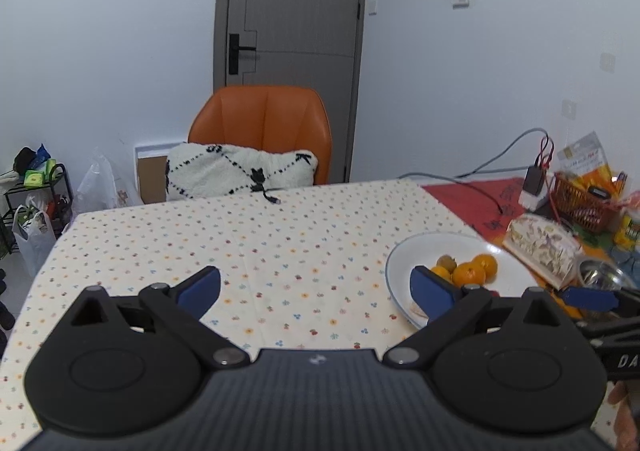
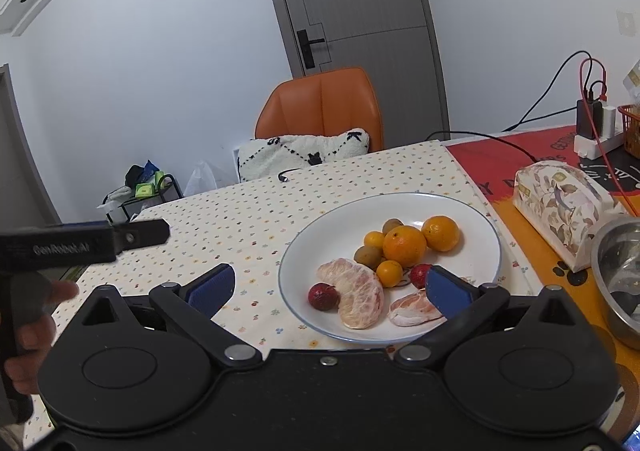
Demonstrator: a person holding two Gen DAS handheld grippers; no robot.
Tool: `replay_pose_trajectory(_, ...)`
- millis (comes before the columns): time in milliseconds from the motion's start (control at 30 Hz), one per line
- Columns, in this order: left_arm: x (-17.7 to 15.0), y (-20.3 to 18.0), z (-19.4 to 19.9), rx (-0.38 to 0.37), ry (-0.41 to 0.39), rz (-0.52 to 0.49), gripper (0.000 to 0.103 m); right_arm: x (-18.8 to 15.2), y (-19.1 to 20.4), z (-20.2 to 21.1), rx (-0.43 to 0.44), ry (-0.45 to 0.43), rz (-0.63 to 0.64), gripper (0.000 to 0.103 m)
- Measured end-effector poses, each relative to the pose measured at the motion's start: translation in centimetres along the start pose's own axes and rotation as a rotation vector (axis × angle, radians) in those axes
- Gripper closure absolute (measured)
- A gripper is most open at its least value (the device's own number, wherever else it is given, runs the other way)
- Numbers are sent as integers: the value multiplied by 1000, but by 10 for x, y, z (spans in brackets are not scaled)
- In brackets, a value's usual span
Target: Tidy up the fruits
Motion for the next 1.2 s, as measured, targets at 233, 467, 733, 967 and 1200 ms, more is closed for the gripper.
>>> replay_pose_trajectory(233,11,12,34,31,-30,2,0,2,10,14,-3,-30,13,0)
replay_pose_trajectory(467,9,22,60,50,-40,-4,0,0,23,29,10,-33,3,0)
replay_pose_trajectory(733,2,35,89,74,-60,2,0,5,48,55,20,-68,28,0)
replay_pose_trajectory(967,-1,58,112,132,-73,58,0,10,65,73,-2,-98,39,0)
replay_pose_trajectory(1200,-5,63,139,167,-69,18,0,13,81,95,-35,-143,80,0)
Point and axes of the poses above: each gripper's, at about its wrist camera, not at the fingertips, and z roughly against the way its jaws point, y to its left, x to its top, the point moved 9 cm from there along -z, roughly the way its jaws point, and after that the axes turned 7 degrees about -z, right-handed, at the moved point
